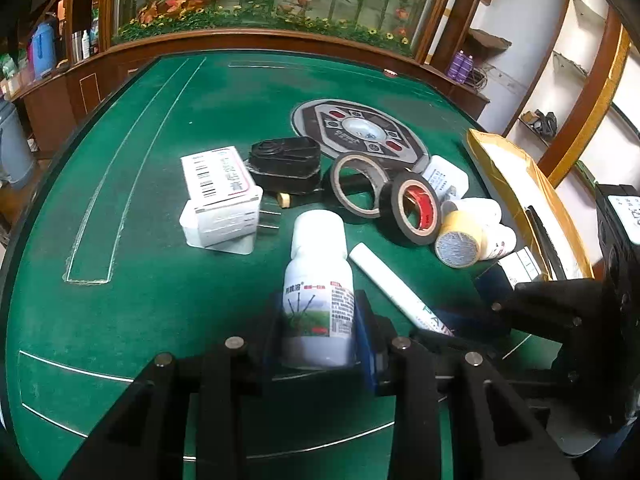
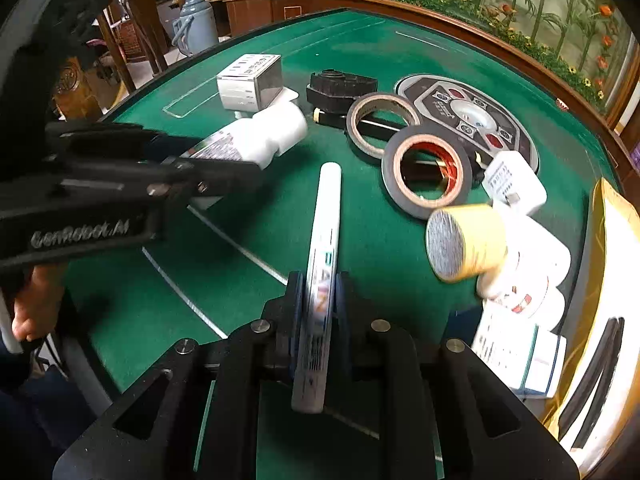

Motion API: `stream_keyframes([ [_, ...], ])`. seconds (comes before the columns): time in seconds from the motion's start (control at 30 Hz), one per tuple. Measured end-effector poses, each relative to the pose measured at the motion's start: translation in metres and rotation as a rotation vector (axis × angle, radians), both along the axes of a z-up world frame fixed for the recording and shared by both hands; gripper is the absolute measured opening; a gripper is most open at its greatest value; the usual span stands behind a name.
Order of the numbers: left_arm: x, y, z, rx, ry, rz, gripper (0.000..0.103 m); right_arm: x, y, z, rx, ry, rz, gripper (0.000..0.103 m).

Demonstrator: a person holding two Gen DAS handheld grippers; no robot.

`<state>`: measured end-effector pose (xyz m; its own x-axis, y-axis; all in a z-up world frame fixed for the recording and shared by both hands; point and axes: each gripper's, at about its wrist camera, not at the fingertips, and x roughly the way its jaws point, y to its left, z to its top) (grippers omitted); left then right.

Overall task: Organize rigid objects
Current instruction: 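Carry the white bottle and the PAINT marker over to the tray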

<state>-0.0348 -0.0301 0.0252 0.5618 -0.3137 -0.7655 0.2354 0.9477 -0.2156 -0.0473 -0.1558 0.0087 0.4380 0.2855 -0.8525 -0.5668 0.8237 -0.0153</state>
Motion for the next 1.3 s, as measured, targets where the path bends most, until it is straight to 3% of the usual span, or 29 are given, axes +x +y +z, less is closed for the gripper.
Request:
stream_keyframes([
  [0.2, -0.001, 0.006, 0.000, -0.010, -0.002, 0.013, 0.034, -0.008, 0.000, 0.003, -0.001, -0.039, 0.005, 0.014],
  [0.7, -0.005, -0.015, 0.019, -0.031, -0.047, -0.032, 0.034, -0.004, -0.059, 0.031, 0.336, -0.034, -0.125, 0.014],
  [0.9, -0.006, -0.045, 0.032, -0.028, -0.079, -0.100, 0.034, -0.003, -0.093, 0.035, 0.473, -0.015, -0.194, 0.014],
  [1.3, 0.000, -0.129, 0.043, -0.056, -0.074, -0.233, 0.034, -0.012, -0.173, 0.040, 0.555, -0.092, -0.381, 0.014],
])
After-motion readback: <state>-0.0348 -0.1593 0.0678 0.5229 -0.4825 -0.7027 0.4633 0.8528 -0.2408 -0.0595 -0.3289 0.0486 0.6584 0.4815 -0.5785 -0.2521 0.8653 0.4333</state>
